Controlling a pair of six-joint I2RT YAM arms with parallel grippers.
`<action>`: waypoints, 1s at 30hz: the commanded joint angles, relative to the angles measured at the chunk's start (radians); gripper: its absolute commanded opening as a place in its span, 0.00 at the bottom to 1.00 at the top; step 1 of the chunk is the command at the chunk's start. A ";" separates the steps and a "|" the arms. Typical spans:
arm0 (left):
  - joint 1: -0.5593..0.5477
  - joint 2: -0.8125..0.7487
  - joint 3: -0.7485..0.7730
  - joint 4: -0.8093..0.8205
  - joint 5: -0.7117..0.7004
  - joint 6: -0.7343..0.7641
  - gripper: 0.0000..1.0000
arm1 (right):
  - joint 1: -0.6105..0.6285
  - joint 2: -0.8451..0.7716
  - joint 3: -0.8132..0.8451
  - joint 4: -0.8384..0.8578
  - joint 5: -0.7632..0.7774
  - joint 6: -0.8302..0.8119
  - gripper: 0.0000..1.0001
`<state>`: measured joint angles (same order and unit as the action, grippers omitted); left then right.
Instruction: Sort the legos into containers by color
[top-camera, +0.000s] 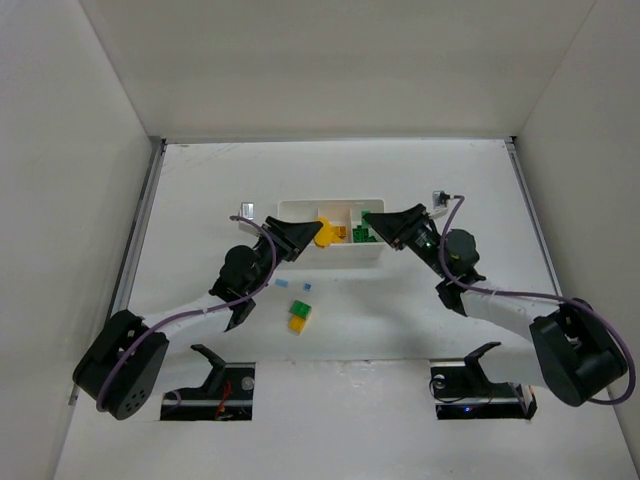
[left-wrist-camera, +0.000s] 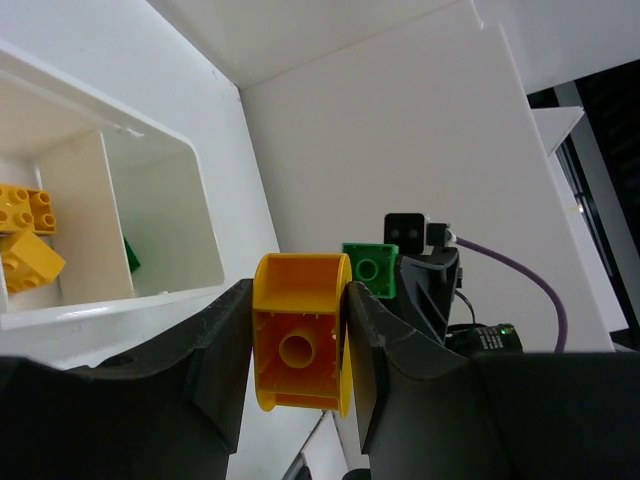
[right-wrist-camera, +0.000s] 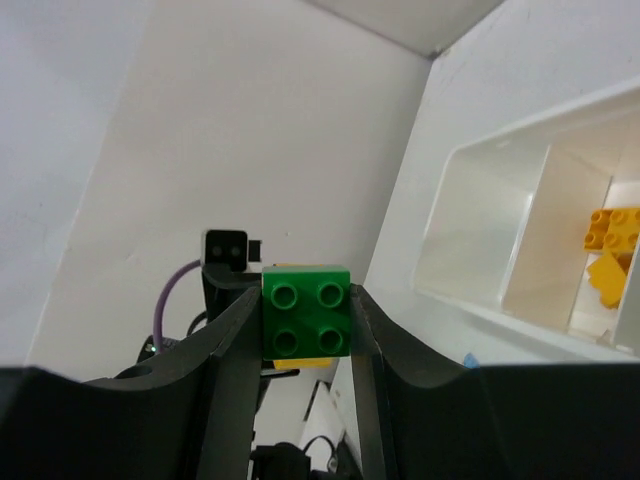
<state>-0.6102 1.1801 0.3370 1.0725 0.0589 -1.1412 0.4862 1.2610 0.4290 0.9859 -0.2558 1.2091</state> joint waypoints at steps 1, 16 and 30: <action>0.010 -0.028 -0.004 0.056 -0.007 0.015 0.18 | -0.013 -0.048 -0.001 -0.035 0.001 -0.051 0.28; 0.016 0.053 0.091 0.009 0.019 0.058 0.18 | 0.084 0.015 0.280 -0.651 0.472 -0.555 0.33; 0.019 0.142 0.233 -0.155 -0.005 0.218 0.19 | 0.085 0.049 0.317 -0.658 0.489 -0.576 0.62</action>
<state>-0.5999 1.3079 0.5003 0.9340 0.0601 -0.9970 0.5671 1.3575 0.7265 0.3069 0.2100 0.6559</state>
